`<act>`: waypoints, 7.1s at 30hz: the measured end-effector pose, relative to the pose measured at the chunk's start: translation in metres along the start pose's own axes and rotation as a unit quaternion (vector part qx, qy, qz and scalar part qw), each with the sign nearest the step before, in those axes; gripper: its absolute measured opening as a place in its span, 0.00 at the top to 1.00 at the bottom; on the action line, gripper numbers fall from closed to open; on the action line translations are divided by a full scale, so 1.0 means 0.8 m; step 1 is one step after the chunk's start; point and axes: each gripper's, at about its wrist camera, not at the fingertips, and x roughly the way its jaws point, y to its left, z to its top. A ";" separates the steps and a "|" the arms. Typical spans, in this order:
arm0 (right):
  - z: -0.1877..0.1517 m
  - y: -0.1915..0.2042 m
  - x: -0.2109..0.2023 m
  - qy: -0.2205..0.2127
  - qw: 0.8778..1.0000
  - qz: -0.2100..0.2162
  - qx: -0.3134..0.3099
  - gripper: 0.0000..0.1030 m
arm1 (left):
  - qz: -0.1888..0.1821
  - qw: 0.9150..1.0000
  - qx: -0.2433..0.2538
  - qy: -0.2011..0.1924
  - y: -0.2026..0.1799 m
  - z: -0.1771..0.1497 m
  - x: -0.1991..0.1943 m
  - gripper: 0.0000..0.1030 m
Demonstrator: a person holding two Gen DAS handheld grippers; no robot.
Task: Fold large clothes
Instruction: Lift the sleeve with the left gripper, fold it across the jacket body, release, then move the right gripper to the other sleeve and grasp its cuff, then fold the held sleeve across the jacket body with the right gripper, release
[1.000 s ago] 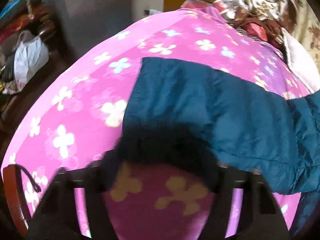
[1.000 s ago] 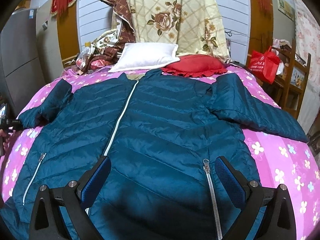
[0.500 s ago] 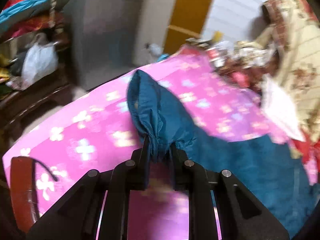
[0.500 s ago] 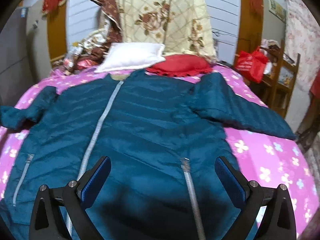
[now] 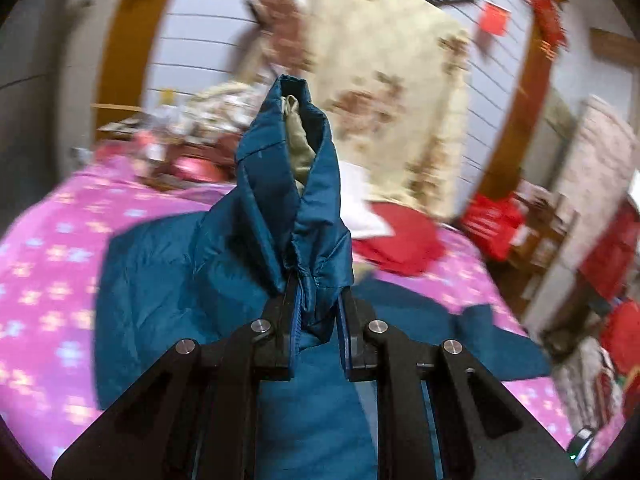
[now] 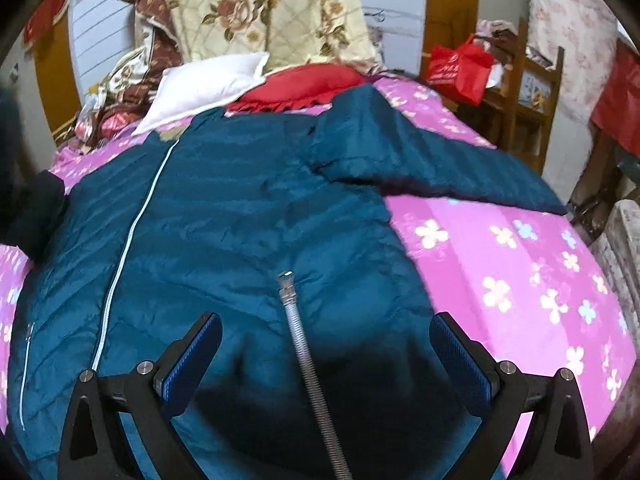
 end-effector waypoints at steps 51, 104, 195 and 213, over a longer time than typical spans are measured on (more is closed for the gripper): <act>0.164 0.116 0.240 0.070 0.987 0.128 -0.075 0.00 | 0.153 0.965 -0.157 0.142 0.176 -0.161 0.136 0.25; 0.136 -0.475 0.179 0.035 0.952 -0.099 0.287 0.02 | 0.189 0.972 0.003 0.142 0.029 -0.191 0.101 0.19; 0.171 0.040 0.228 0.063 0.984 0.162 -0.036 0.26 | 0.188 0.961 0.027 0.202 0.065 -0.177 0.165 0.18; 0.174 0.053 0.212 0.016 0.993 0.118 -0.001 0.03 | 0.215 0.959 0.010 0.183 0.060 -0.180 0.154 0.17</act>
